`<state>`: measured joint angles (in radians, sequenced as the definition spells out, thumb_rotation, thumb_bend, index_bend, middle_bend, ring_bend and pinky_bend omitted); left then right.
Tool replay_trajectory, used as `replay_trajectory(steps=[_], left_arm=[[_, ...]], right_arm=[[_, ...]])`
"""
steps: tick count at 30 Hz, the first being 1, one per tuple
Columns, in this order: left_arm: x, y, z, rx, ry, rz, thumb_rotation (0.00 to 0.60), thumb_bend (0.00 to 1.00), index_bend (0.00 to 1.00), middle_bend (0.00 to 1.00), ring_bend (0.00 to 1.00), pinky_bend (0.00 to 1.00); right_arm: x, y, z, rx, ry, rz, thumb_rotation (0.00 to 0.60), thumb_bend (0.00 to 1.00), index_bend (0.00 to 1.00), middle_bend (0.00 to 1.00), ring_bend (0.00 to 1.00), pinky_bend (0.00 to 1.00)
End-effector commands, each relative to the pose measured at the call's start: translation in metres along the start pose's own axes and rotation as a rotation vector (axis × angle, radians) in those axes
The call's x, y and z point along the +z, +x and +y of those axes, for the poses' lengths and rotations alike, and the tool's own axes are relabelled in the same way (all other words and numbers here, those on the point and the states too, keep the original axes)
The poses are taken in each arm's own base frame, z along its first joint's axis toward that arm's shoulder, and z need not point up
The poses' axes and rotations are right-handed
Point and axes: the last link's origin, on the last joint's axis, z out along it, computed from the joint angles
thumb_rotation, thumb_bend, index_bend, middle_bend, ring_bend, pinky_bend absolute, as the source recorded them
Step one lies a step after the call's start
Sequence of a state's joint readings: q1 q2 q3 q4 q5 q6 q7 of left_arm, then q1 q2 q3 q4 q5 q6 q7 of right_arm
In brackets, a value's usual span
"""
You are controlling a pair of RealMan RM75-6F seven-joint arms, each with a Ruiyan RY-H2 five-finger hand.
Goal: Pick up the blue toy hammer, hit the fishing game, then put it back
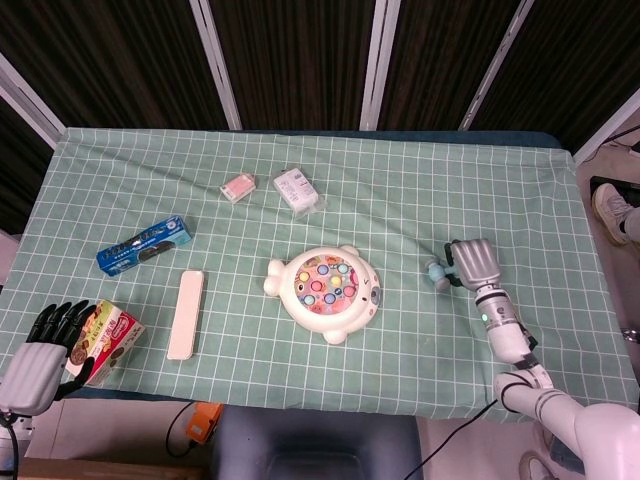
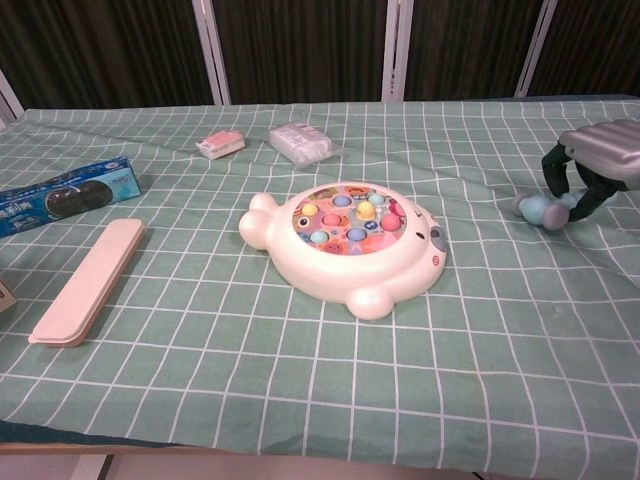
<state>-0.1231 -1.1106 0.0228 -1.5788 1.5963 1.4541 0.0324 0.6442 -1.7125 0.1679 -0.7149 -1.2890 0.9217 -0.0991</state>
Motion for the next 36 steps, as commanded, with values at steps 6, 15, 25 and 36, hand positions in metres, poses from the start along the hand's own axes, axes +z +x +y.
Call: replay_trajectory(steps=[6, 15, 25, 36], left_arm=[[0.000, 0.000, 0.000, 0.002, 0.000, -0.001, 0.600, 0.42, 0.00, 0.07, 0.03, 0.04], [0.001, -0.001, 0.001, 0.007, 0.002, -0.004, 0.600, 0.42, 0.00, 0.07, 0.04, 0.04], [0.002, -0.003, 0.001, 0.011, 0.005, -0.009, 0.600, 0.42, 0.00, 0.07, 0.04, 0.04], [0.003, -0.003, 0.002, 0.013, 0.005, -0.010, 0.600, 0.42, 0.00, 0.07, 0.04, 0.04]], right_arm=[[0.001, -0.001, 0.002, 0.028, -0.010, -0.005, 0.600, 0.36, 0.64, 0.62, 0.70, 0.72], [0.005, 0.000, 0.006, 0.079, -0.027, -0.008, 0.600, 0.35, 0.62, 0.60, 0.70, 0.72], [0.011, 0.003, 0.006, 0.137, -0.039, -0.016, 0.600, 0.35, 0.59, 0.58, 0.70, 0.71], [0.020, 0.006, 0.003, 0.184, -0.059, -0.031, 0.600, 0.35, 0.56, 0.55, 0.68, 0.70]])
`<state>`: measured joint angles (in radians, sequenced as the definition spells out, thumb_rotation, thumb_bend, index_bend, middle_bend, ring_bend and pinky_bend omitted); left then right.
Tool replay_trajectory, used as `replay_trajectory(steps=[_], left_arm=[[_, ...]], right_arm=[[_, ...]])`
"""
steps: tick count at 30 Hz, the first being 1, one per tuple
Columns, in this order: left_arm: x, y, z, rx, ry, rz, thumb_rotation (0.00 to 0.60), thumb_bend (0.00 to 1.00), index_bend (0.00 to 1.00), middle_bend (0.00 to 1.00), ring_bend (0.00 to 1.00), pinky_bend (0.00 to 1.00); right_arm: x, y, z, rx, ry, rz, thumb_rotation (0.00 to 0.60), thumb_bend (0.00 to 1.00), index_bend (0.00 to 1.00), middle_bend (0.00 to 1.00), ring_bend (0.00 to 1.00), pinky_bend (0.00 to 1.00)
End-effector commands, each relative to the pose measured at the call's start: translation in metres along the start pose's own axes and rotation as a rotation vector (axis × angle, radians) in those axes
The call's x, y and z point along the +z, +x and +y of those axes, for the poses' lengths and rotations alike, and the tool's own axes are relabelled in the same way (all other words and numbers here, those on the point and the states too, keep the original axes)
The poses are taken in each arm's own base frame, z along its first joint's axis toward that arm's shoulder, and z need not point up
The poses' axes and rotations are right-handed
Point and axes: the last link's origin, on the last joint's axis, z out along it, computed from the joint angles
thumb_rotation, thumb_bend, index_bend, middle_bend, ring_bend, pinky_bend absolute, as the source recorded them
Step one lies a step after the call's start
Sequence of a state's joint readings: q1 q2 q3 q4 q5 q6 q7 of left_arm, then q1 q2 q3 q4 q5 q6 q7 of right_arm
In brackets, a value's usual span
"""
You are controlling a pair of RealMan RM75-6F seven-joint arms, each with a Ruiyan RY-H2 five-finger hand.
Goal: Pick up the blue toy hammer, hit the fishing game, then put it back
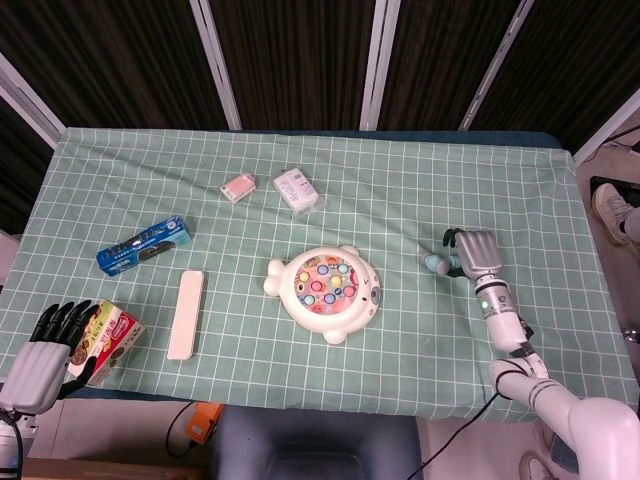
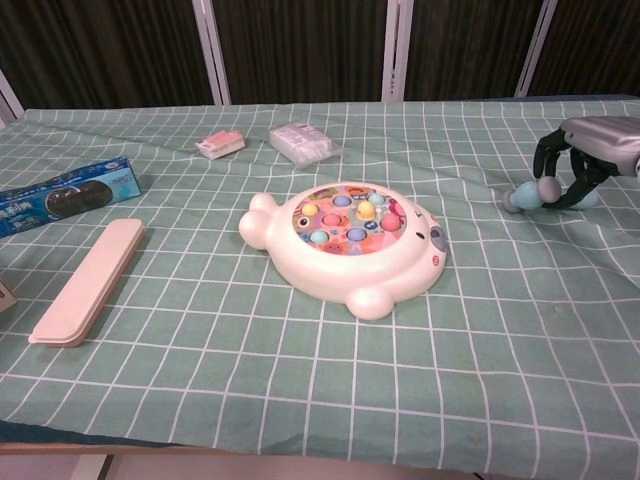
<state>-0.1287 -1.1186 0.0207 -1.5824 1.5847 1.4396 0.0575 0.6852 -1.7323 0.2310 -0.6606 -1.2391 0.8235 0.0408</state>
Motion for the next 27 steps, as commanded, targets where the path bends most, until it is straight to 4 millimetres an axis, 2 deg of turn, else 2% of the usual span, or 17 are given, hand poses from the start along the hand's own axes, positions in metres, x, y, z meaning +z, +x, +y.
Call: replay_trajectory(steps=[1, 27], left_arm=[[0.000, 0.000, 0.000, 0.000, 0.001, -0.001, 0.600, 0.42, 0.00, 0.07, 0.04, 0.04], [0.000, 0.000, 0.000, 0.003, 0.004, 0.002, 0.600, 0.42, 0.00, 0.07, 0.04, 0.04]], right_arm=[[0.001, 0.001, -0.001, 0.006, 0.000, 0.000, 0.600, 0.35, 0.56, 0.55, 0.67, 0.69], [0.010, 0.011, 0.004, 0.017, -0.045, 0.018, 0.600, 0.34, 0.55, 0.55, 0.67, 0.69]])
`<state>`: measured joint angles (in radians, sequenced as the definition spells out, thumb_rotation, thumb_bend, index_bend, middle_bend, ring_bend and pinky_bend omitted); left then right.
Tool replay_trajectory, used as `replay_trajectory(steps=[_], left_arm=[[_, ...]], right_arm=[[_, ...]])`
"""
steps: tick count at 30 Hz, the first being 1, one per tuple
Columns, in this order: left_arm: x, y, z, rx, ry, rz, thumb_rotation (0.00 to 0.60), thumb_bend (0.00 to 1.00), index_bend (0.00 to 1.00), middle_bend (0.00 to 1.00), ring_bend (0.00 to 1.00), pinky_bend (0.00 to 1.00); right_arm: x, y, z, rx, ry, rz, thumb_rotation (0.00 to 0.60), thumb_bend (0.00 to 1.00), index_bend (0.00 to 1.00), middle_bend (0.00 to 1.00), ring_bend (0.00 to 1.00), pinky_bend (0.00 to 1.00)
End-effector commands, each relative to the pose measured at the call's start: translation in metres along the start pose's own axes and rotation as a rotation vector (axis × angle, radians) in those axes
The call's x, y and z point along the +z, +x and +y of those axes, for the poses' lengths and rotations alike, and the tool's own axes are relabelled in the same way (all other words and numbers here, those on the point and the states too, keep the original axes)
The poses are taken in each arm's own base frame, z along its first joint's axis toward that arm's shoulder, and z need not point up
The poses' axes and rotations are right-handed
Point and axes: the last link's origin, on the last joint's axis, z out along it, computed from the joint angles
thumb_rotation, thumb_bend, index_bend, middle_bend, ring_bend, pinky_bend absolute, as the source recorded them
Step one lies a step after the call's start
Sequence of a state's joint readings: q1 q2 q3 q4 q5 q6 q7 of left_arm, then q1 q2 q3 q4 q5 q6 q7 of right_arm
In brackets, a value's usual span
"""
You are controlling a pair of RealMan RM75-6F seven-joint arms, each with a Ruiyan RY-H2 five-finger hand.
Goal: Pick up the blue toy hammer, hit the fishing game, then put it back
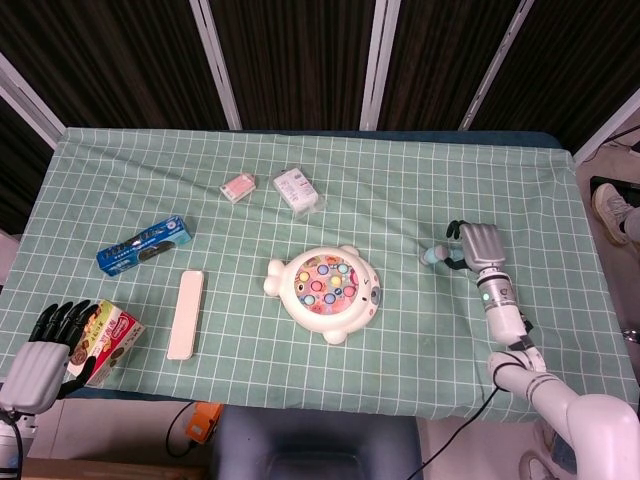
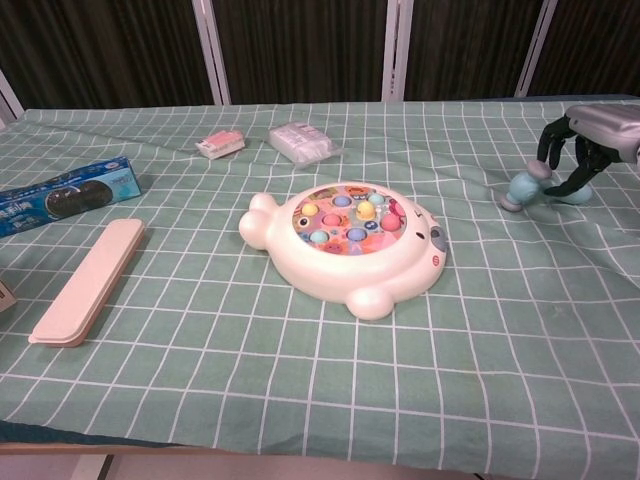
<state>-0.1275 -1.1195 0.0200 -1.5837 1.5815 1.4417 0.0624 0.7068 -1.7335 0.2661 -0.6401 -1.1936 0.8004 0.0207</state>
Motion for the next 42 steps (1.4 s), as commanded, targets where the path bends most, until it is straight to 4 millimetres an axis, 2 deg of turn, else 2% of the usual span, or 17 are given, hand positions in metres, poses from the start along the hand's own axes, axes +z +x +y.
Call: replay_trajectory(steps=[1, 22, 30, 36, 42], left_arm=[[0.000, 0.000, 0.000, 0.001, 0.000, 0.000, 0.600, 0.42, 0.00, 0.07, 0.04, 0.04], [0.000, -0.001, 0.001, 0.004, -0.001, -0.001, 0.600, 0.42, 0.00, 0.07, 0.04, 0.04], [-0.001, 0.000, 0.001, 0.002, -0.003, 0.002, 0.600, 0.42, 0.00, 0.07, 0.04, 0.04], [-0.004, 0.001, 0.003, 0.000, -0.015, 0.010, 0.600, 0.42, 0.00, 0.07, 0.04, 0.04], [-0.005, 0.001, 0.003, 0.000, -0.018, 0.012, 0.600, 0.42, 0.00, 0.07, 0.04, 0.04]], right_arm=[[0.001, 0.002, 0.000, -0.001, -0.005, 0.003, 0.600, 0.34, 0.55, 0.55, 0.67, 0.69], [0.005, 0.006, 0.001, -0.006, -0.022, 0.007, 0.600, 0.34, 0.55, 0.55, 0.67, 0.69], [0.001, 0.009, 0.008, -0.005, -0.020, 0.024, 0.600, 0.34, 0.55, 0.55, 0.67, 0.69], [-0.011, 0.019, 0.015, 0.000, 0.010, 0.074, 0.600, 0.34, 0.55, 0.55, 0.67, 0.69], [-0.044, 0.035, 0.021, -0.004, 0.093, 0.178, 0.600, 0.34, 0.54, 0.54, 0.66, 0.68]])
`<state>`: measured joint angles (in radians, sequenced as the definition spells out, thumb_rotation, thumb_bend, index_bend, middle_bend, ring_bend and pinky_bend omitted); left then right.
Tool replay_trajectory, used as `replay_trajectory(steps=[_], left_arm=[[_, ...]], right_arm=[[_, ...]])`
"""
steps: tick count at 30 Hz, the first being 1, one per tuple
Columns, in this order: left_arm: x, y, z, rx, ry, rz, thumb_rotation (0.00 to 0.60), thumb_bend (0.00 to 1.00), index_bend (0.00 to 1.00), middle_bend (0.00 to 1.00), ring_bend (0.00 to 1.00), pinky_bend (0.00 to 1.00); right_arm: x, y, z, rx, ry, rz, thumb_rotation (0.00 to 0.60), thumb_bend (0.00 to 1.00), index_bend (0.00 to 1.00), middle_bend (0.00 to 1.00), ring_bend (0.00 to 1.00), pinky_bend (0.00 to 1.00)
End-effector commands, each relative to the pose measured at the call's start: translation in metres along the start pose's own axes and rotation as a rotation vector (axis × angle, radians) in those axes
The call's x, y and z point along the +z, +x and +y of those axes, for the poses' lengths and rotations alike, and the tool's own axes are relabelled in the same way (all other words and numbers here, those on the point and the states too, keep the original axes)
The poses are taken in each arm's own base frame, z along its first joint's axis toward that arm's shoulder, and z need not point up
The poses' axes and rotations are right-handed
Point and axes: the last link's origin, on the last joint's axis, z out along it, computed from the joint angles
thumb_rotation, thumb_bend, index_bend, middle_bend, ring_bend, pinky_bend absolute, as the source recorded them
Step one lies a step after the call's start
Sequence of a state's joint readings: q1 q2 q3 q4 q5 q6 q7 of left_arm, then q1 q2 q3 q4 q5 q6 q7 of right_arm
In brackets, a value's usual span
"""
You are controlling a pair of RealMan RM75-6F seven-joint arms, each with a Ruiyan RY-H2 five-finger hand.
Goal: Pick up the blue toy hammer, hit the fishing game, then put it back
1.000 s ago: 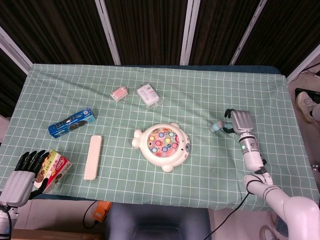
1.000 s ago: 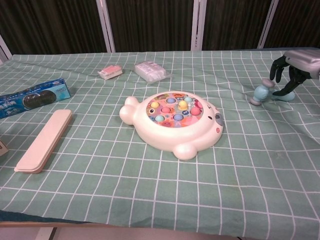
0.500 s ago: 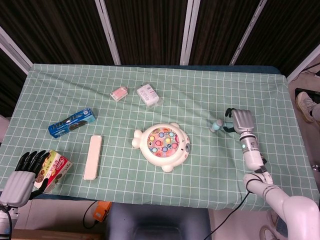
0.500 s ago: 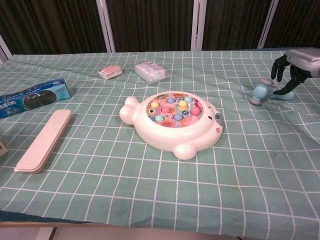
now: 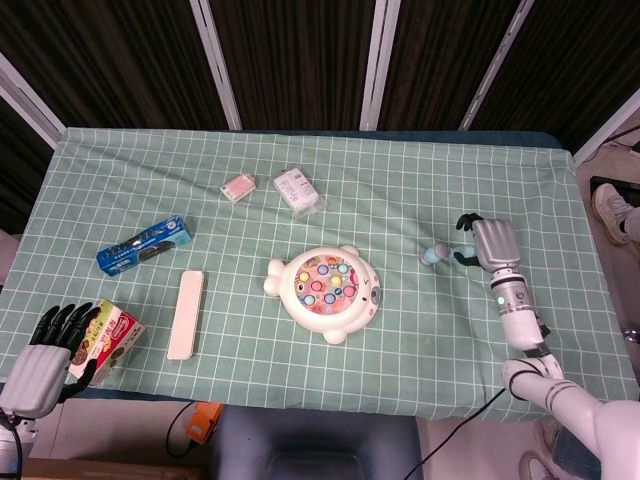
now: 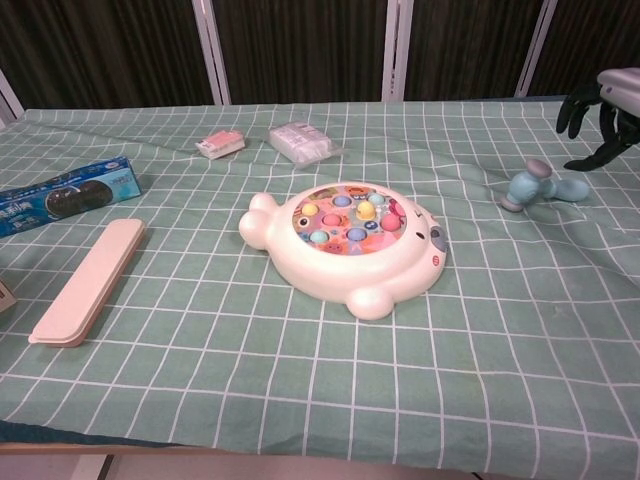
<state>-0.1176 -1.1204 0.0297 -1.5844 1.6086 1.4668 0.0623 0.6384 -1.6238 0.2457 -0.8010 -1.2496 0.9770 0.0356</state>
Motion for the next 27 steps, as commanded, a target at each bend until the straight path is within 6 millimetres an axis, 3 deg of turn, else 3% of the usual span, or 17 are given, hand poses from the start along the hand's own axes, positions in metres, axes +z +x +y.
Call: replay_trajectory(steps=[1, 4, 6, 8, 10, 13, 14, 18, 27], left_arm=[[0.000, 0.000, 0.000, -0.001, -0.003, 0.000, 0.600, 0.42, 0.00, 0.07, 0.04, 0.04], [-0.001, 0.001, 0.002, -0.004, -0.010, 0.004, 0.600, 0.42, 0.00, 0.07, 0.04, 0.04], [-0.002, 0.002, 0.002, -0.007, -0.011, 0.013, 0.600, 0.42, 0.00, 0.07, 0.04, 0.04], [-0.003, 0.003, 0.001, -0.011, -0.011, 0.025, 0.600, 0.42, 0.00, 0.07, 0.04, 0.04], [-0.003, 0.004, 0.001, -0.014, -0.012, 0.033, 0.600, 0.42, 0.00, 0.06, 0.03, 0.04], [-0.004, 0.005, 0.001, -0.018, -0.019, 0.039, 0.600, 0.42, 0.00, 0.04, 0.02, 0.04], [-0.005, 0.005, 0.001, -0.022, -0.025, 0.041, 0.600, 0.42, 0.00, 0.04, 0.02, 0.04], [-0.008, 0.008, 0.001, -0.035, -0.046, 0.054, 0.600, 0.42, 0.00, 0.04, 0.01, 0.04], [-0.009, 0.009, 0.000, -0.036, -0.047, 0.063, 0.600, 0.42, 0.00, 0.04, 0.01, 0.04]], right_arm=[[-0.027, 0.015, 0.006, -0.008, 0.059, 0.064, 0.600, 0.34, 0.53, 0.53, 0.66, 0.68], [-0.049, 0.025, 0.007, 0.010, 0.094, 0.080, 0.600, 0.34, 0.48, 0.49, 0.61, 0.64], [-0.072, 0.029, 0.008, 0.030, 0.118, 0.061, 0.600, 0.33, 0.38, 0.40, 0.49, 0.55], [-0.113, 0.035, 0.008, 0.054, 0.151, 0.030, 0.600, 0.30, 0.20, 0.23, 0.26, 0.34], [-0.157, 0.041, 0.010, 0.063, 0.155, 0.009, 0.600, 0.27, 0.06, 0.09, 0.10, 0.18], [-0.219, 0.042, 0.012, 0.025, 0.120, 0.030, 0.600, 0.25, 0.00, 0.00, 0.00, 0.03], [-0.229, 0.043, 0.010, -0.019, 0.120, 0.027, 0.600, 0.24, 0.00, 0.00, 0.00, 0.02], [-0.247, 0.045, 0.004, -0.022, 0.102, 0.061, 0.600, 0.24, 0.00, 0.00, 0.00, 0.00], [-0.244, 0.044, 0.010, -0.036, 0.088, 0.023, 0.600, 0.24, 0.00, 0.00, 0.00, 0.00]])
